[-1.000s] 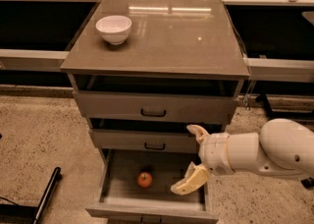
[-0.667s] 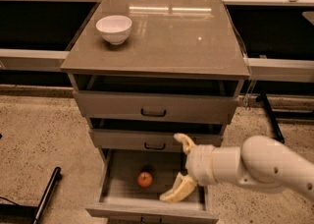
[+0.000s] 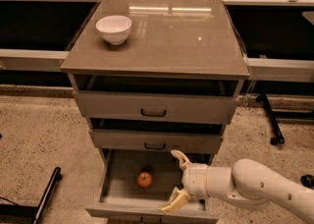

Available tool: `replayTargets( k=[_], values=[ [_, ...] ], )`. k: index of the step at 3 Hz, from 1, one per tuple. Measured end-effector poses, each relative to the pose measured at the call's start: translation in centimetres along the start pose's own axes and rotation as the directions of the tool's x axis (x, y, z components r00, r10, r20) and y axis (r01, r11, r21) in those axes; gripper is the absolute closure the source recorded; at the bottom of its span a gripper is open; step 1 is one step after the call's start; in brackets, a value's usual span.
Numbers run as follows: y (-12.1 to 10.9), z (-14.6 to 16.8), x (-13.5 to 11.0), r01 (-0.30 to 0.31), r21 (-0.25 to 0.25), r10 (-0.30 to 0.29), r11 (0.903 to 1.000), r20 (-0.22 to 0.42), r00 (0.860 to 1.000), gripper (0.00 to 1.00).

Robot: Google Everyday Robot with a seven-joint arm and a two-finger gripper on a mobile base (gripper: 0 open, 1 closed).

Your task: Pick apple from bottom drawer and place on counter

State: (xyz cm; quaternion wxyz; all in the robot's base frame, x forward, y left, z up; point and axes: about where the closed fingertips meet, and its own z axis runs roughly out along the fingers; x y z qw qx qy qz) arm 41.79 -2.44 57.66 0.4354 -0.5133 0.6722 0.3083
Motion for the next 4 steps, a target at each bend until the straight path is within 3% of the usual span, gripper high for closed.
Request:
replayTargets(
  k=[1,2,3,4],
  values=[
    [0.0,0.0,0.0,0.0,0.0,0.0,1.0,0.0,1.0,0.0],
    [-0.7,3.4,1.8,-0.022,-0.058,0.024,0.9981,0.037,0.999,0.0],
    [-2.2,11.1,5.7,0.02,-0.125,-0.012,0.992,0.061,0.998,0.0],
    [-3.2,17.9,11.4,-0.006,-0.125,0.013,0.9922,0.058,0.998,0.0]
  ],
)
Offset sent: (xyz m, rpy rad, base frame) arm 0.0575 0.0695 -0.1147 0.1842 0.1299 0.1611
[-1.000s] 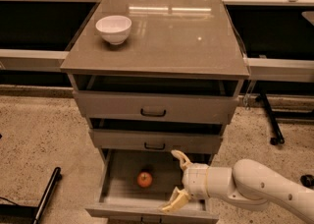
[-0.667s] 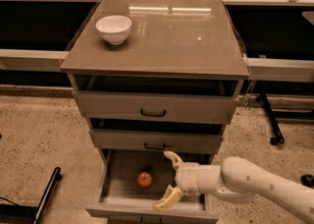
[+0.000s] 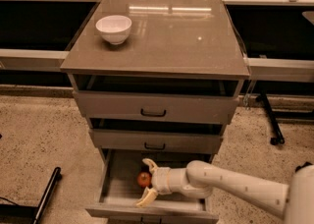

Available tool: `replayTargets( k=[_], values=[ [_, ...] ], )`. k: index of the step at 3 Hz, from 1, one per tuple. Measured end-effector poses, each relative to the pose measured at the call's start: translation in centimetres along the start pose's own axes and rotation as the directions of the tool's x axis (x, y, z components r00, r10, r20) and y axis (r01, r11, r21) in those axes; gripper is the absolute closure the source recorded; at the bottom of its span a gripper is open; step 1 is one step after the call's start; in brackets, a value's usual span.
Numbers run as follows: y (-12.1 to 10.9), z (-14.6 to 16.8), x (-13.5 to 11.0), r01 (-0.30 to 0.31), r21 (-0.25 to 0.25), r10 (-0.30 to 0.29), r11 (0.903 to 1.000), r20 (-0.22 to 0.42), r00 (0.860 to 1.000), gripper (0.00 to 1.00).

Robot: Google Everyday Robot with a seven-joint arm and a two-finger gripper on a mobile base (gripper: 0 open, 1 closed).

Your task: Pick apple from bottom drawer and place on counter

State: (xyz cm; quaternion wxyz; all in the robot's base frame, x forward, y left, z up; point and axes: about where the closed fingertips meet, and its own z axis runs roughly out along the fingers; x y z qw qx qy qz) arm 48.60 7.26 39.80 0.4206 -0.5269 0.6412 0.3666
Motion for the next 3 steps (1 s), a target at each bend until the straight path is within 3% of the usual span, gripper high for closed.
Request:
replayTargets(
  k=[1,2,3],
  values=[
    [-2.0,2.2,4.1,-0.037,0.021,0.035,0.9991,0.102,0.994,0.0],
    [-0.7,3.3,5.5,-0.081,-0.019,0.083,0.9966,0.155,0.985,0.0],
    [-0.4,5.4,7.0,-0.076,-0.019,0.078,0.9969,0.167,0.983,0.0]
  ],
)
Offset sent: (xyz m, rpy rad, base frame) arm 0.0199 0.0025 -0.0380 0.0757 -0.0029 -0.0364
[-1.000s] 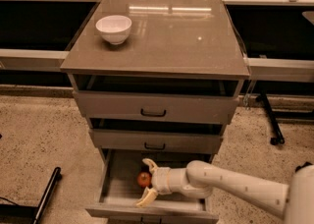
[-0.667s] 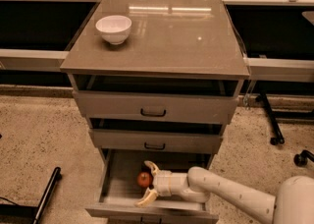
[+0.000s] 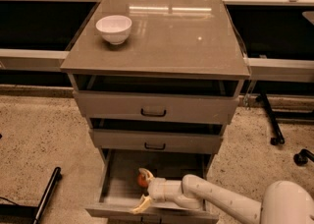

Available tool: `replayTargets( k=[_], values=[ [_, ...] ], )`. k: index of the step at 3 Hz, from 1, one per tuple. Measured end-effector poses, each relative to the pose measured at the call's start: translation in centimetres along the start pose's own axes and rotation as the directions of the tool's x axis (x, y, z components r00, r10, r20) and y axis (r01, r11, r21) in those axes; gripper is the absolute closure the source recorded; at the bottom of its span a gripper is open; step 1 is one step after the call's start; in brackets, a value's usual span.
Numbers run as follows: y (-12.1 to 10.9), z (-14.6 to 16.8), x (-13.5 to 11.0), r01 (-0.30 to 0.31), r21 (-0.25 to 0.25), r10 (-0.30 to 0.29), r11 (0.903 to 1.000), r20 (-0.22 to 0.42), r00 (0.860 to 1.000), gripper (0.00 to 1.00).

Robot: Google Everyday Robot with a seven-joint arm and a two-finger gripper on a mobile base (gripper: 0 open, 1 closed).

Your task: Pick apple from bottom drawer and place on counter

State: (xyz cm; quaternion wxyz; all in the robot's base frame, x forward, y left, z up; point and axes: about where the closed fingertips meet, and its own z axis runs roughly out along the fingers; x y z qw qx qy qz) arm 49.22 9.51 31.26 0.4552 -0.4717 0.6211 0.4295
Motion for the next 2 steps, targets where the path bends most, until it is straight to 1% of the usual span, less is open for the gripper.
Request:
replayTargets(
  k=[1,2],
  values=[
    [-3.5,1.4,3.7,0.04,0.122,-0.042,0.9918,0.01,0.999,0.0],
    [-7.3,2.5,6.8,0.106,0.189,-0.104,0.9763,-0.021,0.994,0.0]
  ],
)
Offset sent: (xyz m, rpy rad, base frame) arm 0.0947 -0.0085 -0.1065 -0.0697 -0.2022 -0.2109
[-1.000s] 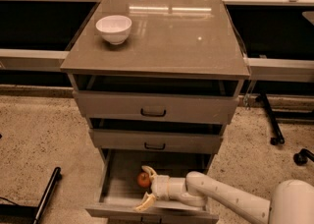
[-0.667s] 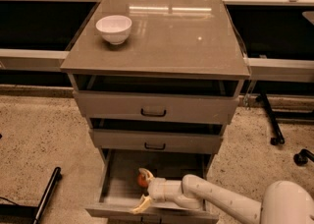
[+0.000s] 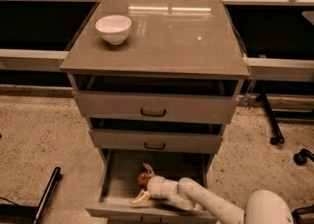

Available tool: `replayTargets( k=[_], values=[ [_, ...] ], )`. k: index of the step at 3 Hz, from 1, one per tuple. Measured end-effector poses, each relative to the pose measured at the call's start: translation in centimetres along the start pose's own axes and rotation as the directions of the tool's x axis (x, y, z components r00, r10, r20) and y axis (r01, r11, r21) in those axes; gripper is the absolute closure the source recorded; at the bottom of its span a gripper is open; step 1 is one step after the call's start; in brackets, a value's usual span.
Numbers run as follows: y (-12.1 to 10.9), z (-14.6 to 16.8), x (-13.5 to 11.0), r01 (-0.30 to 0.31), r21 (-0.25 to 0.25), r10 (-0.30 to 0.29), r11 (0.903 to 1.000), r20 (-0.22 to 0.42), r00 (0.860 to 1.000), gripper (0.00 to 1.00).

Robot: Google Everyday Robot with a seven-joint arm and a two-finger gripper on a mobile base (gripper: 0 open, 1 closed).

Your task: Pick apple from bottom drawer and place on counter

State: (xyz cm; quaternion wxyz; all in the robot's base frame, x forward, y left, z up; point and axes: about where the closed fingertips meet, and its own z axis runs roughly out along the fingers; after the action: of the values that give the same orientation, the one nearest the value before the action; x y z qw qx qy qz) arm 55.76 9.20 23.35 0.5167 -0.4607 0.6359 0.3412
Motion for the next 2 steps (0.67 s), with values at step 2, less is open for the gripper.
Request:
replayTargets(
  k=[2],
  values=[
    [-3.2,1.5,3.8,0.002,0.001,-0.002,1.0,-0.094,0.996,0.0]
  ],
)
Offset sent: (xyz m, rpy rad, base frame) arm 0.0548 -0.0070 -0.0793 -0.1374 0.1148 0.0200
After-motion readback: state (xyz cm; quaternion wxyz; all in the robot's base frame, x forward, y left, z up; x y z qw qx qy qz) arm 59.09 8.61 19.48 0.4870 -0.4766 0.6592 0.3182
